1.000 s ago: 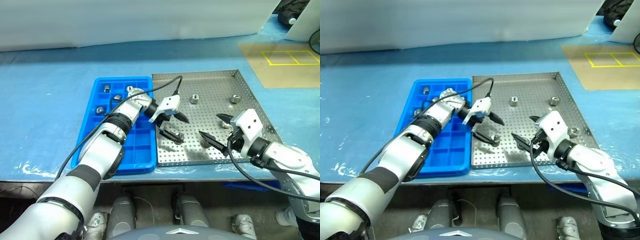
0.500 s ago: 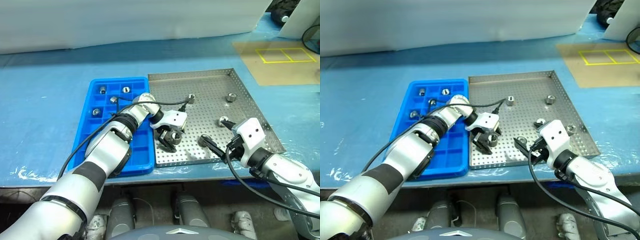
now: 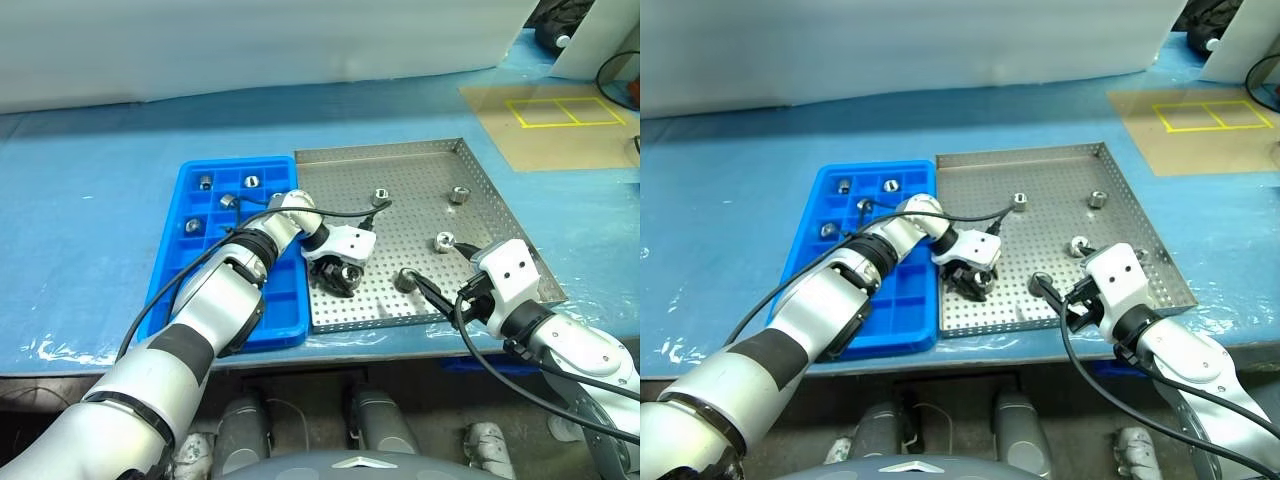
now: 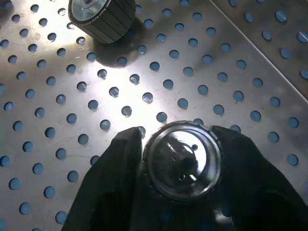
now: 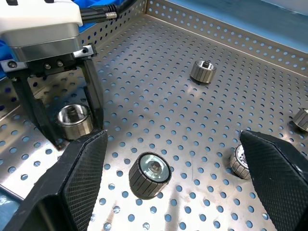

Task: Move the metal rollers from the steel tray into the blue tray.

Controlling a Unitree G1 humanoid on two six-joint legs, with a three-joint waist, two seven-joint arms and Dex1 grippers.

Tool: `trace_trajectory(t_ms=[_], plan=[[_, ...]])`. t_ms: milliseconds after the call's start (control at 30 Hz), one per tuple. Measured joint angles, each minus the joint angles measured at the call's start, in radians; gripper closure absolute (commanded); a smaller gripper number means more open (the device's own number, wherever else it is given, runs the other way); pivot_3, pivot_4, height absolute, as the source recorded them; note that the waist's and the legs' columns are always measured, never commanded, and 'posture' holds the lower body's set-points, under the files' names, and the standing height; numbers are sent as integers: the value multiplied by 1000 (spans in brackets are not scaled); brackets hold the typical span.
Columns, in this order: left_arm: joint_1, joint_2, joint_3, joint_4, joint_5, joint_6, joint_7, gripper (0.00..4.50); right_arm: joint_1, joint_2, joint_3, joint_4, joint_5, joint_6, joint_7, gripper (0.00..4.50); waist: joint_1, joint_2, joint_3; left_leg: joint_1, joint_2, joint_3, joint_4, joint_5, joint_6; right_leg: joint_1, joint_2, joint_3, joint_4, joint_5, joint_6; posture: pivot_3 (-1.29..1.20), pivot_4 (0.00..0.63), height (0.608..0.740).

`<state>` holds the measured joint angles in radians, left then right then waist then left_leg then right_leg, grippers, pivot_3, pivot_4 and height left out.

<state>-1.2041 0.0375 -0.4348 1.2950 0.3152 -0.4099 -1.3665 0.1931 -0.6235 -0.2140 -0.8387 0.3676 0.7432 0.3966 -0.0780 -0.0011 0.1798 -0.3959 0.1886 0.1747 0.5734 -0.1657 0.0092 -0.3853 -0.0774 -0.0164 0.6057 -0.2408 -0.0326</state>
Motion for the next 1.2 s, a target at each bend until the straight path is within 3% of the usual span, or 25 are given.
trace_trajectory(t_ms=[100, 567, 767, 967, 1200], plan=[[2, 1, 10, 1, 0, 0, -13, 2760, 0, 0, 0, 0, 3, 2, 2, 0, -3, 0, 0, -1, 0, 0, 0, 0, 1, 0, 0, 0, 0, 0, 0, -672, 150, 740], [12, 10, 47, 1, -14, 5, -24, 2788, 16, -37, 33, -41, 90, 53, 91, 0, -16, 0, 0, -4, 0, 0, 0, -1, 2, -3, 0, -1, -1, 0, 0, -609, 150, 740], [-1, 51, 179, -48, -151, -4, -146, 2788, -43, -50, 56, -5, 80, 48, 101, 0, -14, 0, 0, -8, 1, 0, -1, 1, 4, -7, 0, -1, -1, 0, 0, -535, 150, 740], [-17, 158, 264, -152, -256, 21, -214, 2788, -137, -54, 122, 88, 49, 6, 132, 0, -11, 0, 0, -8, 1, 0, -2, 1, 4, -8, 0, -1, 0, 0, 0, -422, 150, 740], [108, 399, 271, -413, -372, 135, -243, 2788, -324, -51, 220, 243, 29, -71, 222, 0, 18, 1, 1, -8, 2, 0, -4, 3, 1, -10, 1, -1, 3, 0, -1, -274, 150, 740]])
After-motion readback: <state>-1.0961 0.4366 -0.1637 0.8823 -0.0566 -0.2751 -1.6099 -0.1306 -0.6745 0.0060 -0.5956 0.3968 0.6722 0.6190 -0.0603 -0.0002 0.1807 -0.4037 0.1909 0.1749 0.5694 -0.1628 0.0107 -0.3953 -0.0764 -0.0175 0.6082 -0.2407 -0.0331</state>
